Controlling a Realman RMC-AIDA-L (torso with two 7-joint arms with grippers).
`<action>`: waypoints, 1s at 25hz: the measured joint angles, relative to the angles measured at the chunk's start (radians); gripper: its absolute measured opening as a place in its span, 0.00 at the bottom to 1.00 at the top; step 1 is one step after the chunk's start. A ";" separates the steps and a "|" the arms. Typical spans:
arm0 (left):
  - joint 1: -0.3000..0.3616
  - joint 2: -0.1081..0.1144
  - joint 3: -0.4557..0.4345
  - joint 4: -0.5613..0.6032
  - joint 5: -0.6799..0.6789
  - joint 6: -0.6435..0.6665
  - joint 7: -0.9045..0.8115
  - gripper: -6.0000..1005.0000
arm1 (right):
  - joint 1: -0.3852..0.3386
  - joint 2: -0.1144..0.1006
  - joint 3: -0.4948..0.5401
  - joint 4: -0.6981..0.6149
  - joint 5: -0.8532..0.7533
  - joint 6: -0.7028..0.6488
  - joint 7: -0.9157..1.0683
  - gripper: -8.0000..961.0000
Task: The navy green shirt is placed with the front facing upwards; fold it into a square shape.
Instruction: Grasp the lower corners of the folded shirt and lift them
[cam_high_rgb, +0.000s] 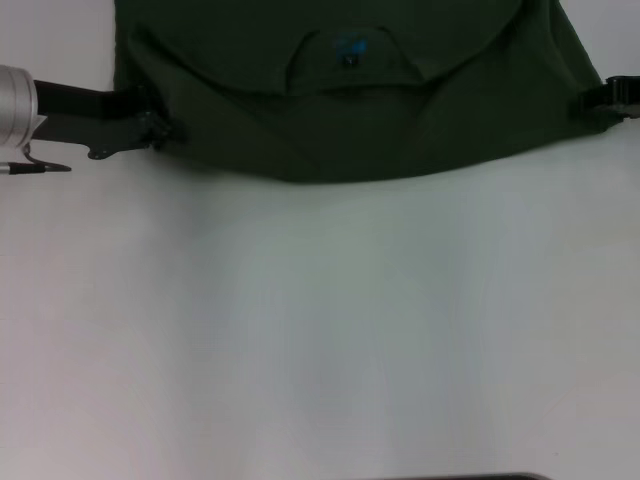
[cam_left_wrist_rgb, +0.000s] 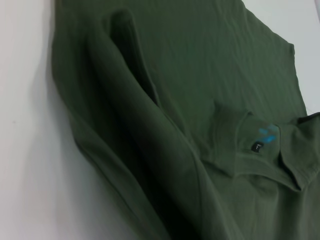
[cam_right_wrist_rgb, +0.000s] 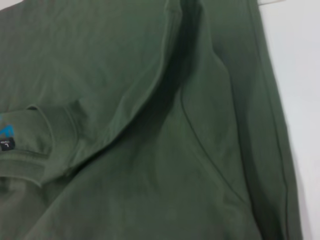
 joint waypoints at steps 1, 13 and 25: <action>0.000 0.000 0.000 0.000 0.000 0.000 0.000 0.03 | 0.001 -0.002 -0.001 -0.001 -0.002 -0.002 0.002 0.60; -0.003 0.002 0.000 0.000 0.004 0.000 -0.001 0.03 | -0.001 -0.017 -0.004 -0.007 -0.003 -0.034 0.011 0.20; -0.016 0.083 0.017 0.001 0.065 0.214 0.012 0.06 | 0.018 -0.040 -0.028 -0.115 -0.171 -0.345 0.052 0.04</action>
